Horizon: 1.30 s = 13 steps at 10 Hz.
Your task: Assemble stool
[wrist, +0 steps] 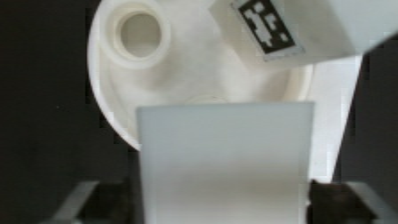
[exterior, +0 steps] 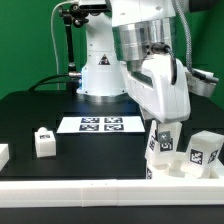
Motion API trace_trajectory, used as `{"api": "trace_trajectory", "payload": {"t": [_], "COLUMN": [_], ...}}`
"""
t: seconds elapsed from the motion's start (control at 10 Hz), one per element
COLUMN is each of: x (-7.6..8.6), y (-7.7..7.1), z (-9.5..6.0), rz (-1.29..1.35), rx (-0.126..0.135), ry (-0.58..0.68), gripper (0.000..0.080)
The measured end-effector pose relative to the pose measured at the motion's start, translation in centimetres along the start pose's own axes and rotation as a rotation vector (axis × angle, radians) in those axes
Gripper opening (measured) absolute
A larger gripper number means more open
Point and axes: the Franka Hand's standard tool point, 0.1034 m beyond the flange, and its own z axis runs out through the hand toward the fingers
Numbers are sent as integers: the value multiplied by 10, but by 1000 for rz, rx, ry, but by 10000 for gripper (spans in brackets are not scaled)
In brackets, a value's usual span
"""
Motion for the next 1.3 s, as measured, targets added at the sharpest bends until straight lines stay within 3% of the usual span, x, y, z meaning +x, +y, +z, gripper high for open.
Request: {"api": "trace_trajectory", "payload": {"t": [0.1, 0.2, 0.4, 0.7, 1.0, 1.3], "x": [-1, -3, -7, -6, -14, -19], "y": [0, -1, -5, -4, -4, -9], "z": [-2, -5, -10, -8, -9, -19], "rz": [-17, -27, -82, -212, -546, -837], "rx": [1, -1, 11, 7, -11, 4], "ry": [-1, -3, -4, -3, 30, 34], "gripper": [554, 633, 644, 649, 649, 649]}}
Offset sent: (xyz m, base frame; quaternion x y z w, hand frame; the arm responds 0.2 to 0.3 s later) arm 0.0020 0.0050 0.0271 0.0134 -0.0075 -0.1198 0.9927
